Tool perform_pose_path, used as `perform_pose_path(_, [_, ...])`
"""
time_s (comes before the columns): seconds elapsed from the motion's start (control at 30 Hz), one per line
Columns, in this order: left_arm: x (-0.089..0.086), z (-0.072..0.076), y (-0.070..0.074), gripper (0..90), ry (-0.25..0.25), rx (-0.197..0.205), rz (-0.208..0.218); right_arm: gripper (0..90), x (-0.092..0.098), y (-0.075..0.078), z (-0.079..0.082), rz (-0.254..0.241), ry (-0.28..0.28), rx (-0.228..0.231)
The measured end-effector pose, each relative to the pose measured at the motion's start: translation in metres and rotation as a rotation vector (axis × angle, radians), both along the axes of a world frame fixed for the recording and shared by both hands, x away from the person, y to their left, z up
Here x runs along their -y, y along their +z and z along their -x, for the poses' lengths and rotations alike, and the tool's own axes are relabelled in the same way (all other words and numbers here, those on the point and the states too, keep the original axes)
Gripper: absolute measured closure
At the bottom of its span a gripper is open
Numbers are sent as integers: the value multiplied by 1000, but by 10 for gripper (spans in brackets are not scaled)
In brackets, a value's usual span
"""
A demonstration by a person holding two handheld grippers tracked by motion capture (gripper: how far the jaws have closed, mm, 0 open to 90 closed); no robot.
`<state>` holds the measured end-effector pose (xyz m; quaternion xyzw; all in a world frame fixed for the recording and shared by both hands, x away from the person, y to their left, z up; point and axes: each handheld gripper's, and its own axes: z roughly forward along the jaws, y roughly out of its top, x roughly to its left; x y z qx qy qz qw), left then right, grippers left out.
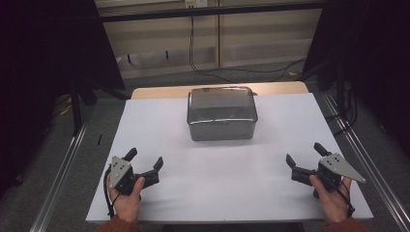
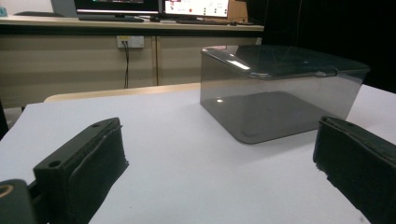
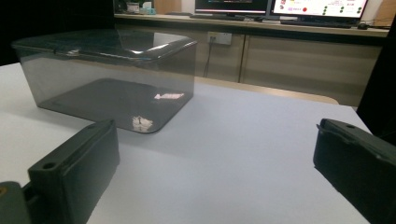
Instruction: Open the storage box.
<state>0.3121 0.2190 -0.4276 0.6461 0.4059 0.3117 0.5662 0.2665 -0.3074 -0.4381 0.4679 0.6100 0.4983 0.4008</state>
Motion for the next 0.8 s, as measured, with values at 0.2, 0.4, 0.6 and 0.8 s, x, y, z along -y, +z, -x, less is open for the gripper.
perform_pose_path(0.2, [1, -1, 0, 19, -8, -3, -1, 0, -1, -1, -1, -10, 14, -4])
perform_pose_path(0.4, [3, -2, 0, 21, -15, -12, 4, 0, -2, -2, -5, -13, 16, -2])
perform_pose_path(0.6, [2, -1, 1, 29, -19, -18, 6, 0, -6, 0, -9, -20, 24, 6])
perform_pose_path(0.8, [2, -1, 0, 34, -22, -27, -2, 0, -14, 0, -12, 0, 73, 15])
